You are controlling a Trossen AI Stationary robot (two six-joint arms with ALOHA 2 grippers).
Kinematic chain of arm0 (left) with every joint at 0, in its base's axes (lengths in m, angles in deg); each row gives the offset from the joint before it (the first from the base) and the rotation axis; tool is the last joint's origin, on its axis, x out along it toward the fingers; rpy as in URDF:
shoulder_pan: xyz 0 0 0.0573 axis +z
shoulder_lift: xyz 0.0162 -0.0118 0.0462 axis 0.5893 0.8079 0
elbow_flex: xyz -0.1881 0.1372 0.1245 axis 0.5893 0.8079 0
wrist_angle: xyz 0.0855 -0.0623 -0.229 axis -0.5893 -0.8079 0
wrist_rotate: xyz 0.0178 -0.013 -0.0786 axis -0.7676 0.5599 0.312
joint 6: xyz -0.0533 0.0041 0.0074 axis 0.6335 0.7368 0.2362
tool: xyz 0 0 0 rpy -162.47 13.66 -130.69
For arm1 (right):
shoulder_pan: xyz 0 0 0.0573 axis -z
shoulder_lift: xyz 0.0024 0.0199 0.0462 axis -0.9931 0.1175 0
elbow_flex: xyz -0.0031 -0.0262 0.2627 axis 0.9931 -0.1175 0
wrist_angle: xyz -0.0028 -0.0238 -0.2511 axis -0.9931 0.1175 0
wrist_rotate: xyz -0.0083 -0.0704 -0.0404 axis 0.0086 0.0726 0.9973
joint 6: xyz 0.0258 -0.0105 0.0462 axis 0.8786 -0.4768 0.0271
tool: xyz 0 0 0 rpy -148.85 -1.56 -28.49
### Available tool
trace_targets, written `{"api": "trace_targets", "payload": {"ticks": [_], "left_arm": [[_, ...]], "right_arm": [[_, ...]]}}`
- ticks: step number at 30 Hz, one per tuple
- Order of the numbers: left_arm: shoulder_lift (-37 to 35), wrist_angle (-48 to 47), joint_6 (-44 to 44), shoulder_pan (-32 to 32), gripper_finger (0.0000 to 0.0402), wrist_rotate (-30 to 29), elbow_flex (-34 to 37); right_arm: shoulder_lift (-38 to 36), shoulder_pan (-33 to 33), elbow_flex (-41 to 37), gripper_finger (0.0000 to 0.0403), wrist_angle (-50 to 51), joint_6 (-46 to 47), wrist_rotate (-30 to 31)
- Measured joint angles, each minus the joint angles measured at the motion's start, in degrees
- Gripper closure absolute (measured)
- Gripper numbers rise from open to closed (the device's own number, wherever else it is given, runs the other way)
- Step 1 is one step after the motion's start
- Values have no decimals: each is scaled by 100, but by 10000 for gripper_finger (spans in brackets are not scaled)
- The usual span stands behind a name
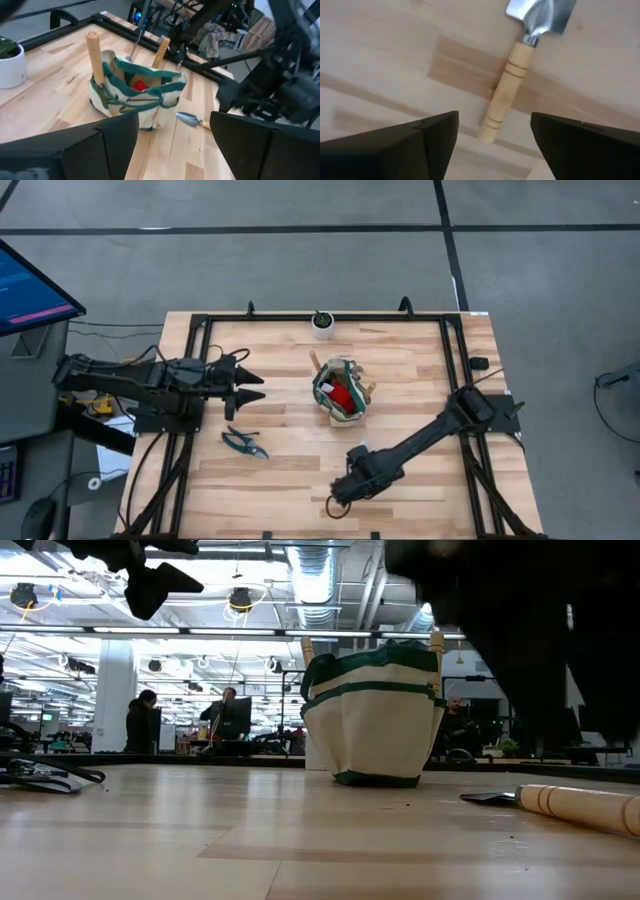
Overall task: Pick & Place Garden tools in Gardening bag
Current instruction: Put the brown trowel into the green gardening bag
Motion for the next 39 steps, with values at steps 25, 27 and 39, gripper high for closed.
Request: {"api": "trace_targets", "payload": {"ticks": [25, 27, 39], "left_arm": [[4, 8, 2, 0, 164, 183, 0], [4, 6, 2, 0, 164, 183, 0], [4, 6, 2, 0, 164, 181, 0]], "right_arm": [[522, -38, -10, 307, -439, -434, -339], [525, -15, -21, 273, -290, -446, -224], [701, 116, 13, 227, -250, -1095, -185]]}}
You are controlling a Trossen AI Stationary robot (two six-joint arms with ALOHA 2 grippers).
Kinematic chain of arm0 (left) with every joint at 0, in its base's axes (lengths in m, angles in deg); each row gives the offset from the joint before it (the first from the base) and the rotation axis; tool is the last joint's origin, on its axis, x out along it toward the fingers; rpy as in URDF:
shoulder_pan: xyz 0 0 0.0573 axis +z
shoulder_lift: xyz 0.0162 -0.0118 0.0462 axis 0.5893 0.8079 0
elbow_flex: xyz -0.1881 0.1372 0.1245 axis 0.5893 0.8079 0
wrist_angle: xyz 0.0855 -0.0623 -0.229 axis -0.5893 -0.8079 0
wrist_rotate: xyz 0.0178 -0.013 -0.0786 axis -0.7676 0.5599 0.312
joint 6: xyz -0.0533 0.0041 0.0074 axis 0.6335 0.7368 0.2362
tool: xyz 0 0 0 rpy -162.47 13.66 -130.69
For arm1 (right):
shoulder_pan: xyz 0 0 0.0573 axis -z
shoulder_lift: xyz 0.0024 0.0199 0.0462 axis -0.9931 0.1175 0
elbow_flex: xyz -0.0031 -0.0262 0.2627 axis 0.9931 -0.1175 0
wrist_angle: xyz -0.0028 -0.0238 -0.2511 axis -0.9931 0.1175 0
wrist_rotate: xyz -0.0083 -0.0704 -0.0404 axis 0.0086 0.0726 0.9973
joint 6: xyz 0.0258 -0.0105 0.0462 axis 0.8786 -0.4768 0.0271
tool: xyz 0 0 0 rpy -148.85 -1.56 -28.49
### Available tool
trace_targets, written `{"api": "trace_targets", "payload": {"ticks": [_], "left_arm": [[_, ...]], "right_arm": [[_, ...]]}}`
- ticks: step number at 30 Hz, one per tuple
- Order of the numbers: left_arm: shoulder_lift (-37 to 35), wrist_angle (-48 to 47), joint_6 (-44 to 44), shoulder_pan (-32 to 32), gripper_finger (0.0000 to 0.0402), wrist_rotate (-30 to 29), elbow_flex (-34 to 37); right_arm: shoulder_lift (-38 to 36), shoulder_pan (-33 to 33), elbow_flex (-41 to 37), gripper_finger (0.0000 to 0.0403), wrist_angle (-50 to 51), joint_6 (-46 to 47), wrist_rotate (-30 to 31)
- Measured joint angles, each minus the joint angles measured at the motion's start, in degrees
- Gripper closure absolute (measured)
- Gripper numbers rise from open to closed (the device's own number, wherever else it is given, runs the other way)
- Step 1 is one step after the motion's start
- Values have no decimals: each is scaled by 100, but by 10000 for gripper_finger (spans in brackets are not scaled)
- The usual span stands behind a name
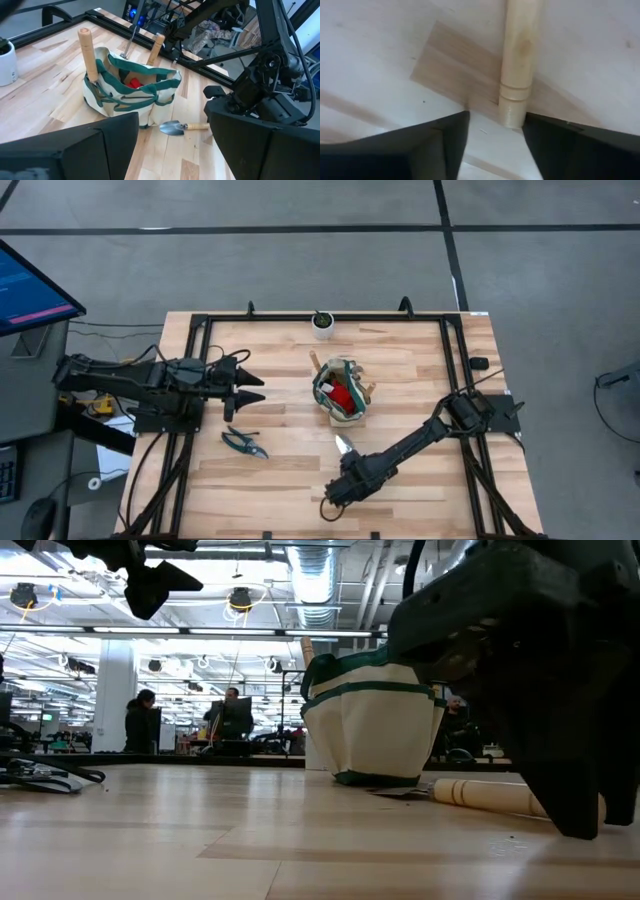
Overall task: Pick & Place Garden tools in Gardening bag
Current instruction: Put the brown trowel into the green gardening bag
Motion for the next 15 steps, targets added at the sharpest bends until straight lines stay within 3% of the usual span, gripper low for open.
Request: {"api": "trace_targets", "payload": {"ticks": [8, 15], "left_arm": [[0, 0, 0, -2, 164, 0, 0], [0, 23, 1, -2, 164, 360, 0]], "right_arm": [[9, 151, -9, 386, -239, -399, -191], [-135, 169, -34, 401, -337, -713, -490]]}}
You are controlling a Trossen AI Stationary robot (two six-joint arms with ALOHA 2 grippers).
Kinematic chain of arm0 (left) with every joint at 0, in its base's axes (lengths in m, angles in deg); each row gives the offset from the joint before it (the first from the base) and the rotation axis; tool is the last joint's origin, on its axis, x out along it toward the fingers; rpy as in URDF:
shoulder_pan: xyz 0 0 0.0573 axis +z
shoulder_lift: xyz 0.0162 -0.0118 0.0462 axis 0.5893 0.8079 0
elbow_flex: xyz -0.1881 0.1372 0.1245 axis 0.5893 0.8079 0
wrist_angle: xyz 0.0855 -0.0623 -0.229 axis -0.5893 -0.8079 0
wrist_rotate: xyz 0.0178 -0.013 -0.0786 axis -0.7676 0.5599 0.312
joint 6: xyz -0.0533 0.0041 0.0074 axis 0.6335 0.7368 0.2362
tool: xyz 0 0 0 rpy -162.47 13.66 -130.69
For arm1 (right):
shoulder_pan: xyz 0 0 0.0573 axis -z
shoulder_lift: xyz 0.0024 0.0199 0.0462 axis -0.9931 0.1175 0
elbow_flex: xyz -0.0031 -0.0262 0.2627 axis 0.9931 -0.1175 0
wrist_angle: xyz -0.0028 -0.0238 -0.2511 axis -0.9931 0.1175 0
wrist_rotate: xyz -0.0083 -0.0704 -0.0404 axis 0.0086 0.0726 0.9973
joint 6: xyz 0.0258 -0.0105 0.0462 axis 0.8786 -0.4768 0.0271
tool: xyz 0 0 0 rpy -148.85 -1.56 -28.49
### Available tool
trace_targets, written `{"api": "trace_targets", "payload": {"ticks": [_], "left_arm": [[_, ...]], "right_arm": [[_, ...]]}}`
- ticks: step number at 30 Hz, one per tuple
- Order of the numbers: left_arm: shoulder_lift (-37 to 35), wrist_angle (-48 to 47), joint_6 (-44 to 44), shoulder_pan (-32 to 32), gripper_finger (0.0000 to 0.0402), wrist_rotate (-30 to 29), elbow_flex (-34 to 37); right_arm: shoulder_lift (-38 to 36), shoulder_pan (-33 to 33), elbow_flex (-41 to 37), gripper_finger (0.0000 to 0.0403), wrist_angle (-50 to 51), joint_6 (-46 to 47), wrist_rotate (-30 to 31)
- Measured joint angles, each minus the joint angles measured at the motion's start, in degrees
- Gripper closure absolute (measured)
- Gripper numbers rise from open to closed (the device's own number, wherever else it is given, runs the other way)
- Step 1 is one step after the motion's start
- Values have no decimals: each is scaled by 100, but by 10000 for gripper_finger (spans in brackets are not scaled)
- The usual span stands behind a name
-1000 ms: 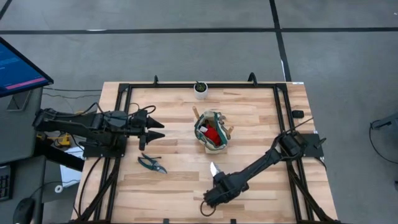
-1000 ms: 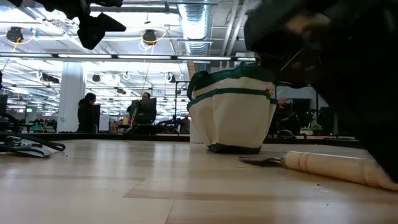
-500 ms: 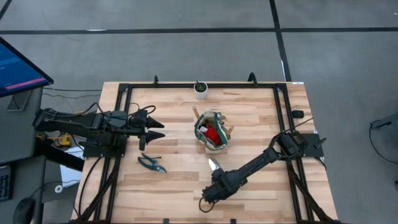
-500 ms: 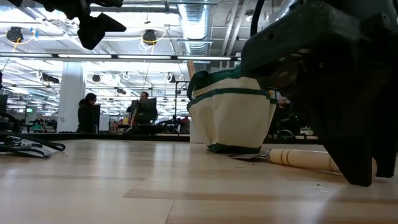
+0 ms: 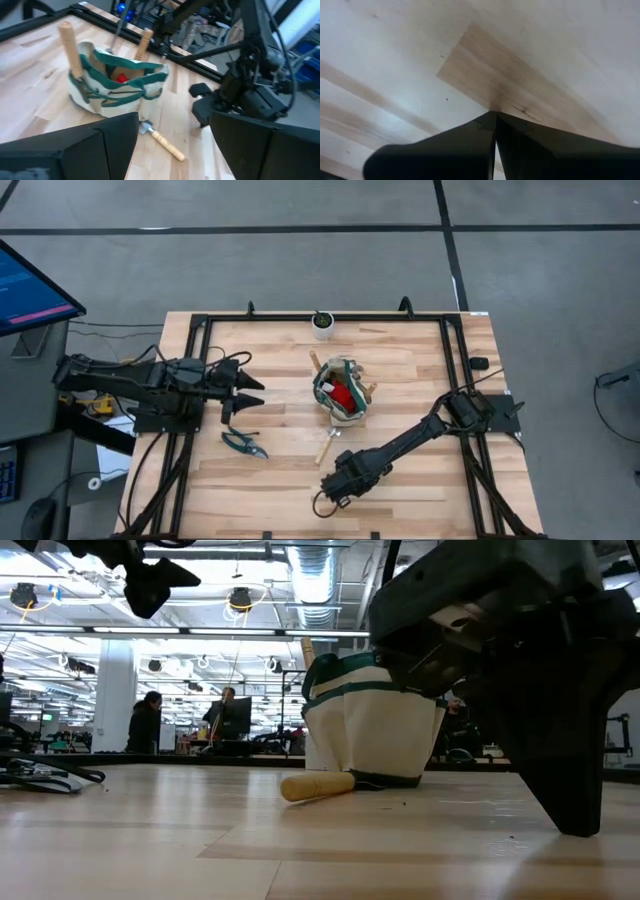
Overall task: Pick & Place Garden tools in Gardening bag
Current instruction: Put the brown trowel into the green gardening bag
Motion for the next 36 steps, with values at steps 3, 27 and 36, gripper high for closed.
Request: {"api": "trace_targets", "payload": {"ticks": [3, 27, 36], "left_arm": [[0, 27, -1, 0, 164, 189, 0], [3850, 268, 1560, -794, 192, 352, -1335], [5356, 250, 2362, -1003, 192, 279, -2244]], "right_arm": [[-224, -34, -21, 402, 34, -32, 96], [-3546, -838, 8, 402, 705, 1085, 2494], [-3826, -976, 16, 402, 704, 423, 2553]]}}
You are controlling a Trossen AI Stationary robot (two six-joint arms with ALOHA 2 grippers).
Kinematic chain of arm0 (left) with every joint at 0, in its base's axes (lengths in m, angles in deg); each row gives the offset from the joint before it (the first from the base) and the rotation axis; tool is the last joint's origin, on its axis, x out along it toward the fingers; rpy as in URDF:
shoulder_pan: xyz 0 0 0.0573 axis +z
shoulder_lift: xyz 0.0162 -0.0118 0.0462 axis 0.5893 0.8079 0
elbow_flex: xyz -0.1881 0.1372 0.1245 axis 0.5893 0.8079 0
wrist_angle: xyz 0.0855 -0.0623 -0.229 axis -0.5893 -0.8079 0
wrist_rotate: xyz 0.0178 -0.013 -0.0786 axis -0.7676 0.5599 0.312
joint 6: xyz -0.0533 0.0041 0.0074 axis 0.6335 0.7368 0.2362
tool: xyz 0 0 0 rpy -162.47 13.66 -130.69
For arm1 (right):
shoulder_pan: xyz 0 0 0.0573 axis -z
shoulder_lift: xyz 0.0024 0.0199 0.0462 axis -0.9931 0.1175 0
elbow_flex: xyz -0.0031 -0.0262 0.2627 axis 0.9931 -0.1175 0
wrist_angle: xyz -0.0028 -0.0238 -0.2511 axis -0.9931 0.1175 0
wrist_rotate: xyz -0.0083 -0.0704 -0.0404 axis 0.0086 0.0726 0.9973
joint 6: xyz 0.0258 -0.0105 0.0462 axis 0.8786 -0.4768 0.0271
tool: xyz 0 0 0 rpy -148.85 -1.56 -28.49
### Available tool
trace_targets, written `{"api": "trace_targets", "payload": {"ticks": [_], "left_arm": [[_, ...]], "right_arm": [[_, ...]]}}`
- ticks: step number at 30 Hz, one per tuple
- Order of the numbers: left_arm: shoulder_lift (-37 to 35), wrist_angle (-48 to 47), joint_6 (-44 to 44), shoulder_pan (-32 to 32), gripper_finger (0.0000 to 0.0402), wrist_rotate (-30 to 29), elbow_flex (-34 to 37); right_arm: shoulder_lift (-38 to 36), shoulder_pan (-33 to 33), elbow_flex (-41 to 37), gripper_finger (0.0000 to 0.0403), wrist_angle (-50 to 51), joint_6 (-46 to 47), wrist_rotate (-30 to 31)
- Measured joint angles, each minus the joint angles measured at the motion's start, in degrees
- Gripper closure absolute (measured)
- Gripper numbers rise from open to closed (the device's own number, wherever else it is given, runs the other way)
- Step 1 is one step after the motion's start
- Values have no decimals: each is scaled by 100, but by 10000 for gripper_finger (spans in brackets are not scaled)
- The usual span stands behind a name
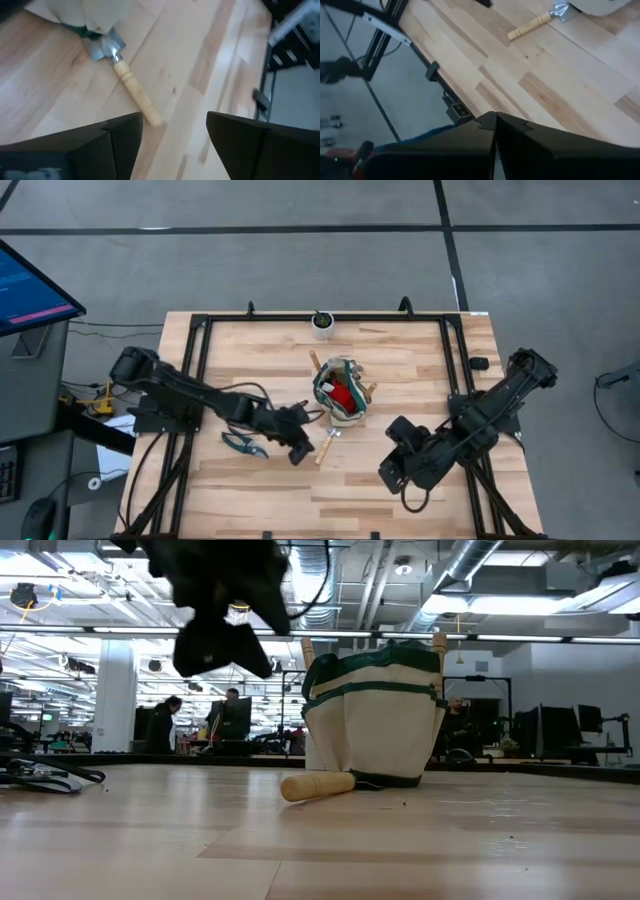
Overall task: Pick & Place Garden tools in Gardening bag
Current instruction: Put the brown trowel into the green gardening bag
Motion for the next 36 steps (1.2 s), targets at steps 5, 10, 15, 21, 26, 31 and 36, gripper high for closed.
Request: {"api": "trace_targets", "payload": {"ticks": [5, 10, 15, 21, 26, 31, 36], "left_arm": [[641, -3, 251, 2, 192, -291, -369], [1286, 7, 319, 2, 192, -401, -776], [1724, -52, 556, 1, 192, -486, -967], [2001, -154, 810, -36, 192, -550, -963], [2199, -114, 978, -215, 192, -695, -982], [2259, -262, 1128, -383, 209, -863, -990], [2261, -634, 1150, -467, 284, -556, -989]], "right_arm": [[9, -152, 1, 403, 1, -421, -9], [48, -287, 1, 403, 40, -663, -11], [46, -419, 1, 403, 44, -715, -7], [47, -627, 1, 403, -11, -713, 34], [57, -755, 1, 403, -141, -713, 226], [57, -785, 1, 403, -220, -713, 323], [57, -781, 1, 403, -222, -713, 334]]}}
